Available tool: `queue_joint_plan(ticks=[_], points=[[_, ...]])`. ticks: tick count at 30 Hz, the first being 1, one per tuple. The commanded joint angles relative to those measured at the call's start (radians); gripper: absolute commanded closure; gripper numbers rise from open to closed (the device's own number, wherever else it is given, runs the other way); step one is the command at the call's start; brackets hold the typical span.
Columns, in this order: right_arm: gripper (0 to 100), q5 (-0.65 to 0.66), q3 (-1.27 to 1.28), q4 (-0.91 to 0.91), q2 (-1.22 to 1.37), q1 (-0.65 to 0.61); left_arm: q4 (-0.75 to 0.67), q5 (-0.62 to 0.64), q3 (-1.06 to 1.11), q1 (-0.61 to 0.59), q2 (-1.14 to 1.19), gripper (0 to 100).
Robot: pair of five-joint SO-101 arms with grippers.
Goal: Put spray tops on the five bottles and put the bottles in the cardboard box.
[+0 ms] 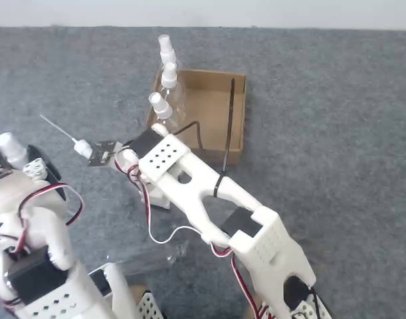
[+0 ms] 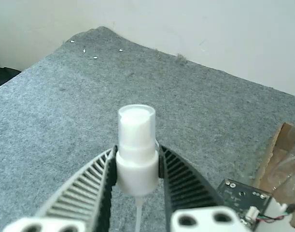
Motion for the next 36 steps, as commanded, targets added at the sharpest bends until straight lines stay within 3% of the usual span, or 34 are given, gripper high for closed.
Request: queue_joint_plan(ticks=[1,8,13,36], points=[[81.0,-0.025,-0.098,0.010,-0.015,-0.022,-0.018,0.005,-0.008,-0.003,-0.015,99],[79.8,-0.060,-0.098,-0.033,-0.013,-0.056,-0.018,0.005,-0.008,-0.003,-0.015,99],[69.4,-0.061,-0.098,-0.033,-0.007,-0.056,-0.018,0.005,-0.008,-0.003,-0.015,99],[74.4,-0.110,-0.104,-0.297,0.119,-0.104,-0.017,0.005,-0.008,-0.003,-0.015,99]])
